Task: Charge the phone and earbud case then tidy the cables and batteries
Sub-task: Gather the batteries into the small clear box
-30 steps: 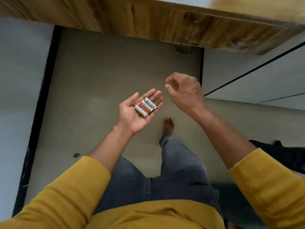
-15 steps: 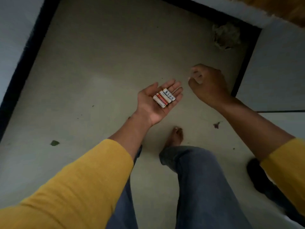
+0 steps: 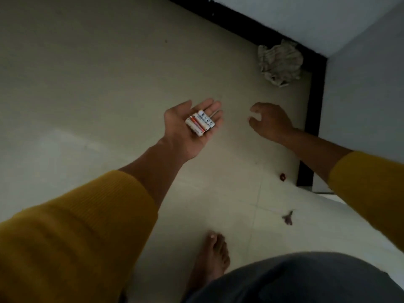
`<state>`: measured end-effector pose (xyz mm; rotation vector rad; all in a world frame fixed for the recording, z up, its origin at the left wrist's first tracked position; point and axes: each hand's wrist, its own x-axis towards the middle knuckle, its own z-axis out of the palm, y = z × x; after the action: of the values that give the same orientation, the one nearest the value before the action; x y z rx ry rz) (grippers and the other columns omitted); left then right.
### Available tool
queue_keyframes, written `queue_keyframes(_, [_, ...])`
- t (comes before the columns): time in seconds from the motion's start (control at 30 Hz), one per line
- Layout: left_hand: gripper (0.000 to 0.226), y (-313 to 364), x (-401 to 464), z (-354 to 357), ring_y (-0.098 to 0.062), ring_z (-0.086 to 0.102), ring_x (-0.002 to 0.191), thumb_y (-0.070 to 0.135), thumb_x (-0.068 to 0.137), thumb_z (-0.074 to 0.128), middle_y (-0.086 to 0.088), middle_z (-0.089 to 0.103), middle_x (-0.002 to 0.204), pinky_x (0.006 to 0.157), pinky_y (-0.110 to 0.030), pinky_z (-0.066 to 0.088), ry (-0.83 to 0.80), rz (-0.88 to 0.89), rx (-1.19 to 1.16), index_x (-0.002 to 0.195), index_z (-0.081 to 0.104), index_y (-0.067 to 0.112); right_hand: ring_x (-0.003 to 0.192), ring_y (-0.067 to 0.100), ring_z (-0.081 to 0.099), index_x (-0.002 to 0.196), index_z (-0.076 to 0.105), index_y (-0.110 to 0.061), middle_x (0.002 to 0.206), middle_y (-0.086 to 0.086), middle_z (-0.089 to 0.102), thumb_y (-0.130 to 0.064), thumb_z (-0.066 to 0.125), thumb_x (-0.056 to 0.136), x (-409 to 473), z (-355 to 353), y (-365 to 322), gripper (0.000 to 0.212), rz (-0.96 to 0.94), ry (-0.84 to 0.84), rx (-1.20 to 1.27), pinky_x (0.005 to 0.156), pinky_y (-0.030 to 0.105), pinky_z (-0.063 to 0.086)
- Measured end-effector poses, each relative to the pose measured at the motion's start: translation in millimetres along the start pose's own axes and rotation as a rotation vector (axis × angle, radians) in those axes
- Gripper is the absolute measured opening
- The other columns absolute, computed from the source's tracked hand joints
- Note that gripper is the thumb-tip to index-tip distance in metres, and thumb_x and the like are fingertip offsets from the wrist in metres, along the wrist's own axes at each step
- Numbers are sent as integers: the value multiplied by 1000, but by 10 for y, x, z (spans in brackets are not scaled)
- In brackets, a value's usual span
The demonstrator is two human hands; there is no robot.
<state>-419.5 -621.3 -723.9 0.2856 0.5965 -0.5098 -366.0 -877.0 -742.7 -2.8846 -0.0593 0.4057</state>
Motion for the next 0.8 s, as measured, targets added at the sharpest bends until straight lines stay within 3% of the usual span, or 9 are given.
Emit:
queue_keyframes(0.37, [57, -323, 1333, -9, -43, 57, 136, 35, 107, 39, -28, 66, 136, 119, -52, 42, -153, -101, 67, 136, 61, -9, 148, 35, 41, 156, 46, -5, 161, 20, 43, -21, 62, 102, 1402, 482, 1484, 58, 286, 68, 17, 122, 33, 28])
queue_keyframes(0.5, [57, -296, 1689, -17, -43, 58, 135, 36, 107, 39, -28, 66, 137, 118, -52, 43, -175, -133, 97, 134, 63, -9, 147, 42, 38, 156, 42, 0, 159, 28, 40, -15, 60, 101, 1787, 570, 1779, 60, 352, 117, -17, 122, 40, 30])
queue_keyframes(0.67, [57, -255, 1989, -43, -41, 61, 132, 37, 106, 41, -27, 69, 133, 119, -50, 43, -152, -134, 128, 133, 64, -8, 146, 48, 37, 160, 36, -3, 162, 26, 34, -12, 61, 97, 2095, 669, 2020, 69, 354, 172, -48, 123, 46, 32])
queue_keyframes(0.8, [57, -316, 2055, -92, -42, 60, 134, 36, 106, 41, -28, 68, 134, 120, -51, 42, -155, -148, 103, 132, 64, -9, 143, 48, 39, 156, 39, -4, 162, 24, 35, -7, 60, 95, 2157, 611, 2080, 65, 335, 220, -82, 119, 48, 37])
